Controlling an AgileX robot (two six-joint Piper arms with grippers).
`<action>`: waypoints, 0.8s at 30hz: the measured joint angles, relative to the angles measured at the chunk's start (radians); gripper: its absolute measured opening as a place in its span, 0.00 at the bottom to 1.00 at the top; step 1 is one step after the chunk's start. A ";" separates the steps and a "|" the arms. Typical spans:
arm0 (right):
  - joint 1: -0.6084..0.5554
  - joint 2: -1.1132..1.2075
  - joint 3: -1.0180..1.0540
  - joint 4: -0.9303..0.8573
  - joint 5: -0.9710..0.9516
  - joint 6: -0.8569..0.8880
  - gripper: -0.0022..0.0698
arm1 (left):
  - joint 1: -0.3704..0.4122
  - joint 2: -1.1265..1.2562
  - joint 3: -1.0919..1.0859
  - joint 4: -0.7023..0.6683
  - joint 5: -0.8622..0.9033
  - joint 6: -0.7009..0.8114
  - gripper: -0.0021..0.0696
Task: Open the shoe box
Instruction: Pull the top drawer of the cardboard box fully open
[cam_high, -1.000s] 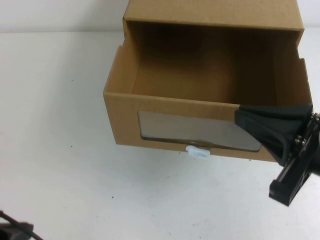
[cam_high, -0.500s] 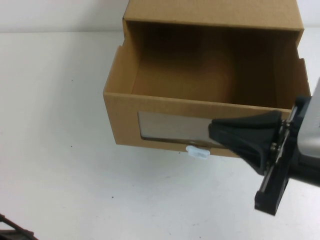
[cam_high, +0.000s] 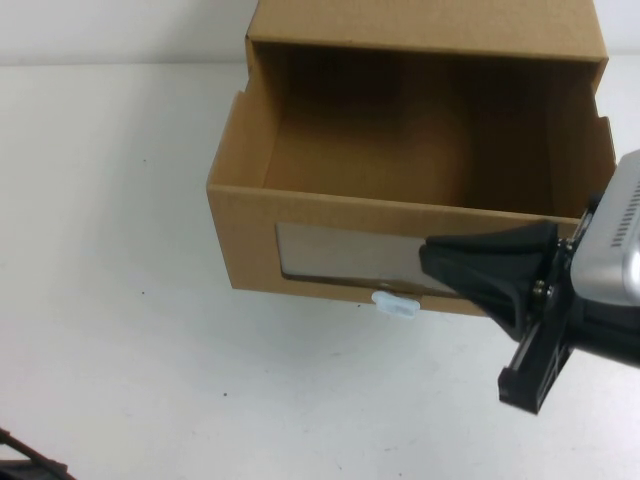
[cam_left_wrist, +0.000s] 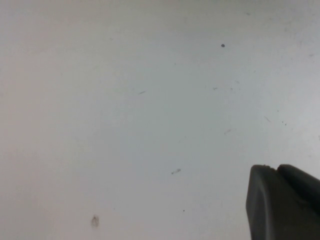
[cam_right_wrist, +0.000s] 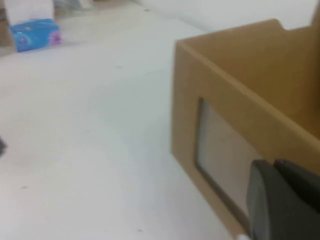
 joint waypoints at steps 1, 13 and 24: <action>0.000 0.000 0.000 0.000 -0.020 0.000 0.00 | 0.000 0.000 0.000 0.000 0.000 0.000 0.02; 0.000 -0.057 0.045 0.006 -0.227 -0.017 0.00 | 0.000 0.000 0.000 0.001 0.000 0.000 0.02; -0.163 -0.432 0.280 0.022 -0.379 -0.019 0.00 | 0.000 0.000 0.000 0.010 0.000 0.000 0.02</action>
